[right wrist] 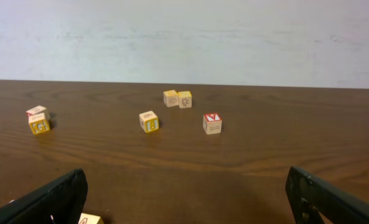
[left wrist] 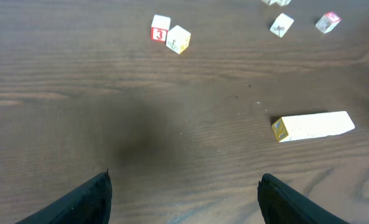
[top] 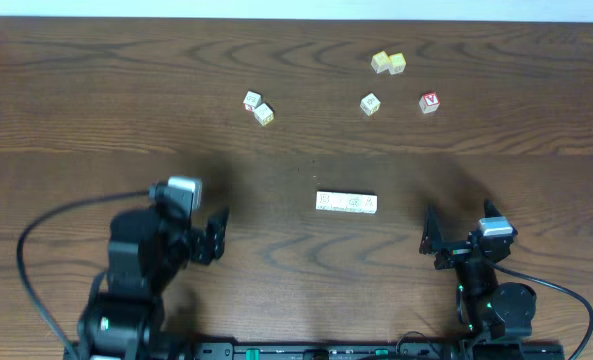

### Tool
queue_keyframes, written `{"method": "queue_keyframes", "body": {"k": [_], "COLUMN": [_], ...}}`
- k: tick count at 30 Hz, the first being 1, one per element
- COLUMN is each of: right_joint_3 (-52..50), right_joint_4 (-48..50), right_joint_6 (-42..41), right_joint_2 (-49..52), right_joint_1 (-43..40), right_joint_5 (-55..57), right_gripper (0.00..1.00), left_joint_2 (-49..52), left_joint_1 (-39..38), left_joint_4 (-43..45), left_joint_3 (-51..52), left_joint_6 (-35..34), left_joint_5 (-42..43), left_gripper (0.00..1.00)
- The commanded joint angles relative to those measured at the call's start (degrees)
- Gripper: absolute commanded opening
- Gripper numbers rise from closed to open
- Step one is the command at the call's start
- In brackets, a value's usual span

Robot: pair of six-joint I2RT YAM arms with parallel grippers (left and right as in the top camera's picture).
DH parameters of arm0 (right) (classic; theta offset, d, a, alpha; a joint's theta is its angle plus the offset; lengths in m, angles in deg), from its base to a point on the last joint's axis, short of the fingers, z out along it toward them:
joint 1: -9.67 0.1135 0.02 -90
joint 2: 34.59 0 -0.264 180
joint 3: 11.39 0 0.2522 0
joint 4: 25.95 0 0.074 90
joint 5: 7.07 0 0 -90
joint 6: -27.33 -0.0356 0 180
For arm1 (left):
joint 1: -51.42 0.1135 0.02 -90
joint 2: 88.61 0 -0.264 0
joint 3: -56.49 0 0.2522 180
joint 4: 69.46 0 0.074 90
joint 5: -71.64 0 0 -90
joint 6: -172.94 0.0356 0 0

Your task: Lift 4 blocks

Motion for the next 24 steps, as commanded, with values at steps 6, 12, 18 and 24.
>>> {"method": "queue_keyframes", "body": {"k": [6,12,18,24], "right_joint_3": [-0.1,-0.1,-0.1,-0.1], "right_joint_4": [-0.2,-0.2,-0.2,-0.2], "right_joint_6": [0.7,0.7,0.7,0.7], "right_joint_2": [-0.4,-0.4,-0.4,-0.4], "right_joint_1": [0.3,0.3,0.3,0.3], "right_joint_5": [0.3,0.3,0.3,0.3], "right_gripper": [0.99,0.99,0.99,0.99], "left_joint_2": [-17.6,-26.6,-31.4,-33.7], "left_joint_1": [1.4,4.4,7.0,9.2], "left_joint_4": [5.5,9.8,14.1,17.0], "left_joint_3": [11.4,17.4,21.8,24.9], "left_joint_6": [5.7,5.7,4.5,-3.0], "left_joint_5": [1.5,1.5,1.5,-2.3], "left_gripper": [0.75,0.75,0.75,0.75]}}
